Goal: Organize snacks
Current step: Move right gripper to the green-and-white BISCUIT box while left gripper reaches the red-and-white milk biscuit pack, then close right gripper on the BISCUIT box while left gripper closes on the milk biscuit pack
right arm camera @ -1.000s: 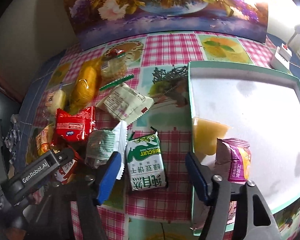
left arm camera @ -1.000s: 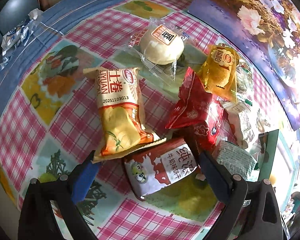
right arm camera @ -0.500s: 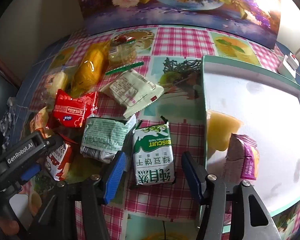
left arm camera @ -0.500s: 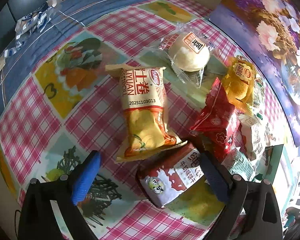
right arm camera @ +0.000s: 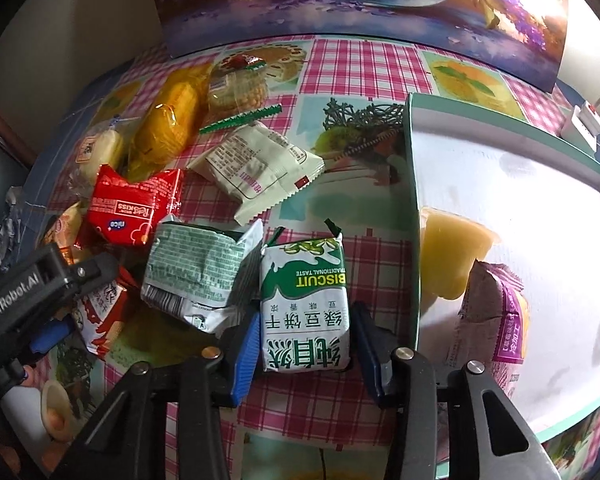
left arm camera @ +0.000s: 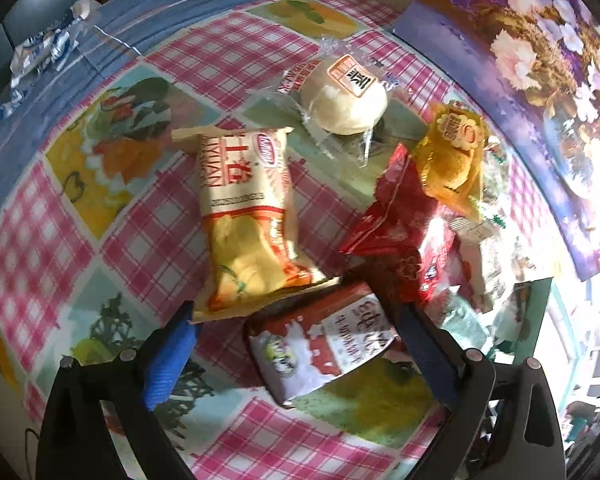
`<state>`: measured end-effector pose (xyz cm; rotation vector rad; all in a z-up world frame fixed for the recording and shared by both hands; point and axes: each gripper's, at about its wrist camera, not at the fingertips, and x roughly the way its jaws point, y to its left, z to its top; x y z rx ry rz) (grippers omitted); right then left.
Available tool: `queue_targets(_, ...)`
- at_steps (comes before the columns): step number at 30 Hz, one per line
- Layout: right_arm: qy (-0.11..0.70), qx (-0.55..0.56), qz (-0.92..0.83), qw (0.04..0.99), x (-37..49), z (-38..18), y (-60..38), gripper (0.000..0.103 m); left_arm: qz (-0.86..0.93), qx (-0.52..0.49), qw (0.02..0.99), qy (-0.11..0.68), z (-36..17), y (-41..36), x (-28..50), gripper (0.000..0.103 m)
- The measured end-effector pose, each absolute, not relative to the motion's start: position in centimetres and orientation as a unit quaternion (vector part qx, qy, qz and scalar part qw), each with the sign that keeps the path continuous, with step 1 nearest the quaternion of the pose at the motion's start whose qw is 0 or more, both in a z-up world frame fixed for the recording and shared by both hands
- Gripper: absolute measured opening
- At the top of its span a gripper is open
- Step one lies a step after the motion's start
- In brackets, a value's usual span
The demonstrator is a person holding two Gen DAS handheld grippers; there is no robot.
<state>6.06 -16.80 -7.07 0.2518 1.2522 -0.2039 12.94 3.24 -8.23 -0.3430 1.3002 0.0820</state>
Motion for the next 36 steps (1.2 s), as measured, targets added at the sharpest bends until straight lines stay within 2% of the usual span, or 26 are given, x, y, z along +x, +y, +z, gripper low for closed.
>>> queue_targets(7,0.584,0.113,-0.096,0.798,6.1,-7.0,-17.0,0.046,0.055,-0.119,0.789,0.601,-9.1,1.4,13.7,0.098)
queue_targets(15,0.582,0.056,-0.102,0.805,6.5,-7.4,-15.2,0.046,0.081,-0.043,0.793,0.603,-10.1,-1.2,14.3,0.098)
queue_targets(19,0.580,0.052,-0.102,0.807,6.5,-7.5,-14.9,0.045,0.058,-0.054,0.791,0.607,-10.2,-1.5,14.4,0.098)
queue_targets(20,0.579,0.054,-0.101,0.807,6.6,-7.4,-15.0,0.044,0.058,-0.054,0.791,0.607,-10.1,-1.4,14.4,0.097)
queue_targets(22,0.578,0.055,-0.098,0.808,6.7,-7.5,-15.0,0.043,0.055,-0.050,0.794,0.604,-9.7,-1.1,14.2,0.084)
queue_targets(24,0.578,0.052,-0.096,0.809,6.6,-7.4,-14.9,0.043,0.052,-0.048,0.796,0.601,-9.2,-0.6,13.9,0.077)
queue_targets(28,0.573,0.054,-0.096,0.812,6.4,-6.9,-14.9,0.043,0.048,-0.059,0.796,0.600,-8.9,0.0,13.9,0.072)
queue_targets(36,0.556,0.072,-0.094,0.823,6.2,-5.0,-15.1,0.043,0.036,-0.075,0.790,0.607,-8.3,1.1,12.9,0.071)
